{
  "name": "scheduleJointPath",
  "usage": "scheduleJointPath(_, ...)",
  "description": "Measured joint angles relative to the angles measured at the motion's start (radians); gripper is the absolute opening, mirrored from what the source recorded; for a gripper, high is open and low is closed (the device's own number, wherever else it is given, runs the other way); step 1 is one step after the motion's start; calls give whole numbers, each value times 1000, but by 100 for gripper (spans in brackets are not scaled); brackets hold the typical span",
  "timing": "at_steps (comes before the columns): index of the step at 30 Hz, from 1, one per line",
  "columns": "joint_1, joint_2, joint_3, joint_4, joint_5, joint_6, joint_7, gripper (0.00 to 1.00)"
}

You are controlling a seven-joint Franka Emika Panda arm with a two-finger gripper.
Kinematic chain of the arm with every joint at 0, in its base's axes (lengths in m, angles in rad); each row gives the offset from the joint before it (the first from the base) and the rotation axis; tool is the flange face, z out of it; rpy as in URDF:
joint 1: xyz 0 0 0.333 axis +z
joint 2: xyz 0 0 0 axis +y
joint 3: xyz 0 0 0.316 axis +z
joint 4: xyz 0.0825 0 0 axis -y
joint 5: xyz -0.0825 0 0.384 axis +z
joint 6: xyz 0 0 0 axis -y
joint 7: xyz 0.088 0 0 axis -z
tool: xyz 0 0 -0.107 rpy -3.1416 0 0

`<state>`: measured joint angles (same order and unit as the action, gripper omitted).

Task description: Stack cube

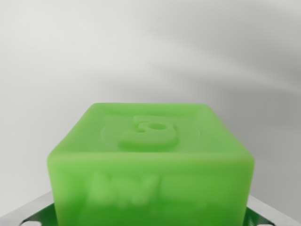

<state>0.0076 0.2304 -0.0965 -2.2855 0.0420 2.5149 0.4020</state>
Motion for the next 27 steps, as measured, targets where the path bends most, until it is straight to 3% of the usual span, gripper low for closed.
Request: scheduleJointPath(27,89,-1,10,33,-5,-32,96,0)
